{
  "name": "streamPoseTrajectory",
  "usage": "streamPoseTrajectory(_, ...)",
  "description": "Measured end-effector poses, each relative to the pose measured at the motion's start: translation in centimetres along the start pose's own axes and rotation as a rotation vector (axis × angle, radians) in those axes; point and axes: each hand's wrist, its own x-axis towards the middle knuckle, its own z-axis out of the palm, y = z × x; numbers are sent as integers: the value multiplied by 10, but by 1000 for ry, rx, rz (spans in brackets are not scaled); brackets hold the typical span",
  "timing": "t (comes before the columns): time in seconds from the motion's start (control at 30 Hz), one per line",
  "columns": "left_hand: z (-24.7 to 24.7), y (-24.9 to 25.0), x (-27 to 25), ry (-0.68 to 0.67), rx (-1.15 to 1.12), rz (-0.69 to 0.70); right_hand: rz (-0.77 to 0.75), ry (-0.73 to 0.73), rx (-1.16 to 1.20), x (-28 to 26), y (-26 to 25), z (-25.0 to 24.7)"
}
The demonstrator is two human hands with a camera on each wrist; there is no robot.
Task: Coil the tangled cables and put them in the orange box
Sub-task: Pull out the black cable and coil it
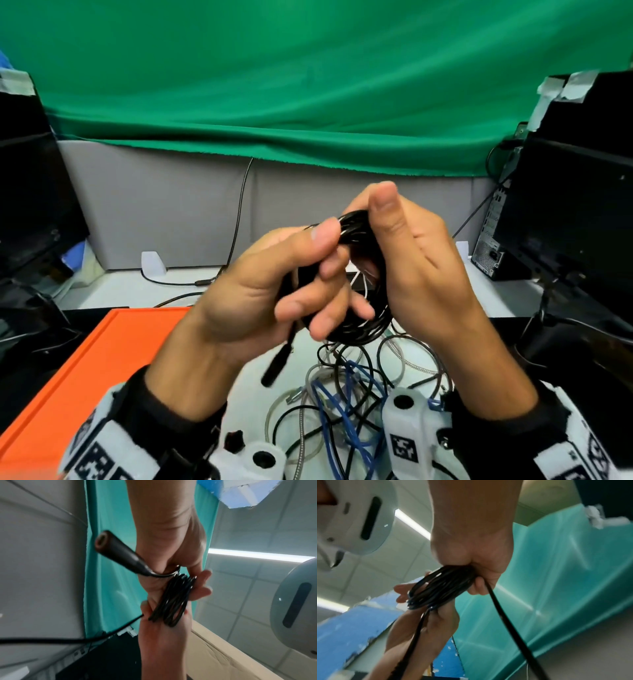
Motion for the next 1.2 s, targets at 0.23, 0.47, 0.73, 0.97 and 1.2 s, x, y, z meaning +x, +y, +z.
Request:
streamPoseTrajectory(0.23,4,-5,9,-40,-239,76,169,66,152,8,6,3)
streamPoseTrajectory(0.47,-6,30,6,614,-101,529,352,-334,-259,1,27,15)
streamPoseTrajectory(0.73,-28,23,-10,831,1637,324,34,-296,-526,-5,2,15)
streamPoseTrajectory(0.97,-19,16,-9,213,761,-100,-95,66,-217,2,7,-24)
streamPoseTrajectory(1.2,-12,13,1,111,-38,152,20,69,-133,8,19,-15)
